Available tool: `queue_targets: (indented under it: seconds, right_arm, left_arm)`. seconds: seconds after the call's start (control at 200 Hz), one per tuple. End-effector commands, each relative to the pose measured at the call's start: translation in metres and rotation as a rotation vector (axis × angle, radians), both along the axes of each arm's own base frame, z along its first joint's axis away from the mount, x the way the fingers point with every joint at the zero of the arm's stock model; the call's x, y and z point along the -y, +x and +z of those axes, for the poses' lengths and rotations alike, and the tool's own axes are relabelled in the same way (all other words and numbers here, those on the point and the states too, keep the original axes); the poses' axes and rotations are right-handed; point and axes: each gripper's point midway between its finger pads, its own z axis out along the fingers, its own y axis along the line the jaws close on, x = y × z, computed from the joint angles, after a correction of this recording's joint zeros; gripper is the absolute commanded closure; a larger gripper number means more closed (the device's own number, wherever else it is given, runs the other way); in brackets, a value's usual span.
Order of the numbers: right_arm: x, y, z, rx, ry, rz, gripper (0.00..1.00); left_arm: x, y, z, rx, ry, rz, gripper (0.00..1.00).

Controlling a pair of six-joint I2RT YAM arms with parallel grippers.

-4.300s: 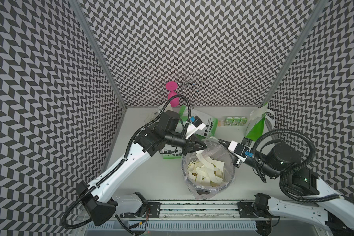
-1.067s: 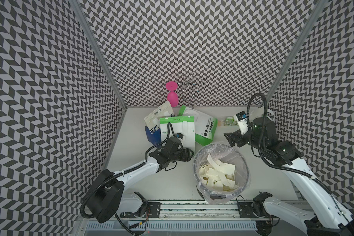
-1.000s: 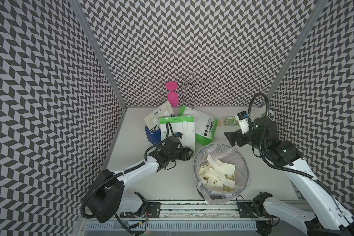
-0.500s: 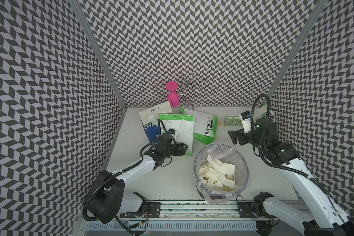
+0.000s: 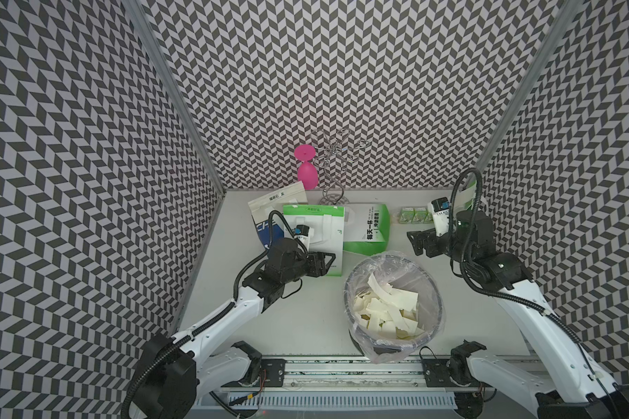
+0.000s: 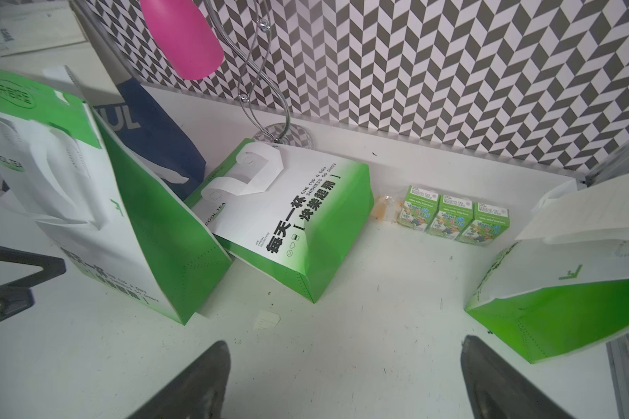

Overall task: Shred takeout receipts and throw away
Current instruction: Adjust the takeout bag at the center of the board, then adjust the trash bin at the center of the board.

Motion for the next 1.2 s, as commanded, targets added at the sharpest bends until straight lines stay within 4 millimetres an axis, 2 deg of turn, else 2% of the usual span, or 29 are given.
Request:
queue_targets:
  seconds: [0.0,0.085,0.17,0.35,0.466,0.581,0.731,0.826,0.951,1.091,1.192]
  right_arm:
    - [0.018,-0.002,-0.001,-0.037,-0.027,-0.085,0.04]
    - [0.024,-0.009,-0.024,-0.127,-0.062,-0.093,0.04]
    - [0.015,-0.019,-0.041,-0.195,-0.044,-0.041,0.05]
    - [-0.003,-0.024,-0.042,-0.227,0.035,0.03,0.07]
    - [-0.021,-0.033,-0.05,-0.32,0.155,0.068,0.12]
    - [-0.024,-0.046,-0.074,-0.448,0.247,-0.014,0.15]
    - [-0.033,-0.059,-0.067,-0.444,0.316,-0.055,0.14]
    - [-0.032,-0.073,-0.078,-0.509,0.304,-0.116,0.15]
    - [-0.031,-0.087,-0.092,-0.567,0.31,-0.186,0.16]
    - [-0.049,-0.088,-0.094,-0.581,0.346,-0.169,0.17]
    - [-0.071,-0.091,-0.097,-0.59,0.361,-0.14,0.17]
  left_arm:
    - [0.006,-0.011,0.015,0.016,-0.016,-0.042,0.34]
    - [0.005,-0.017,0.019,0.017,-0.016,-0.052,0.34]
    - [0.004,-0.023,0.021,0.009,-0.019,-0.058,0.34]
    - [0.001,-0.036,0.029,0.003,-0.026,-0.068,0.34]
    - [0.001,-0.045,0.033,-0.021,-0.022,-0.087,0.34]
    - [-0.004,-0.057,0.029,-0.058,-0.015,-0.082,0.34]
    - [-0.003,-0.078,0.03,-0.095,-0.024,-0.123,0.34]
    - [-0.003,-0.088,0.032,-0.112,0.005,-0.152,0.34]
    - [0.002,-0.102,0.041,-0.133,-0.041,-0.186,0.34]
    - [0.007,-0.114,0.054,-0.134,-0.075,-0.212,0.34]
    - [0.003,-0.112,0.054,-0.13,-0.042,-0.197,0.34]
